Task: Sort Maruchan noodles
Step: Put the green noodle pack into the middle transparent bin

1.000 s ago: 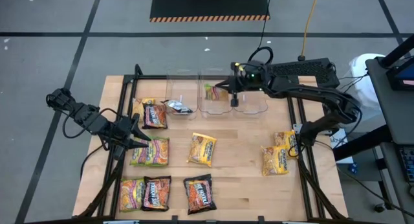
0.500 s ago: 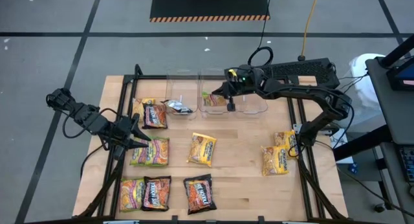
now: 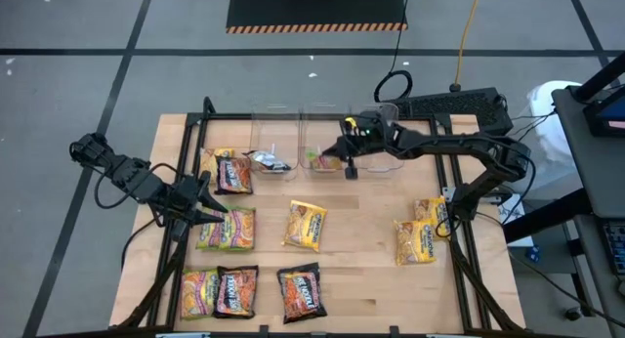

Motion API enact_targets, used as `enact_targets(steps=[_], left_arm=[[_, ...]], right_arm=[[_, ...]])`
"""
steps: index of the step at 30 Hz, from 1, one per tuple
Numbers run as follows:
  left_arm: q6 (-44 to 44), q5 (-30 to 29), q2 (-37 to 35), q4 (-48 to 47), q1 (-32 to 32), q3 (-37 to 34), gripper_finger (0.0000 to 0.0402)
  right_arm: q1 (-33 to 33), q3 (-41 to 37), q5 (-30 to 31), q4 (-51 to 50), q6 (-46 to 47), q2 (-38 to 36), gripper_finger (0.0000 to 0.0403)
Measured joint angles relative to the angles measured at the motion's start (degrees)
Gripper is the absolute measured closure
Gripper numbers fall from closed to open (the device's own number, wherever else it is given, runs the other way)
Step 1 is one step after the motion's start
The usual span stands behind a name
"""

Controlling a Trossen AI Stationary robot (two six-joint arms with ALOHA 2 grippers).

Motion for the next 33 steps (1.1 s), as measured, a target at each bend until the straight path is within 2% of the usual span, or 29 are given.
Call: enact_targets(steps=[12,27,33], left_arm=[[0.0,0.0,0.0,0.0,0.0,0.0,0.0279],[0.0,0.0,0.0,0.0,0.0,0.0,0.0279],[0.0,0.0,0.0,0.0,0.0,0.0,0.0279]], right_arm=[[3.7,-2.5,0.0,0.4,1.5,0.0,0.0403],[3.9,-2.5,0.1,0.7,6.1,0.0,0.0402],[4.2,-2.5,0.1,1.0,6.0,0.0,0.0383]])
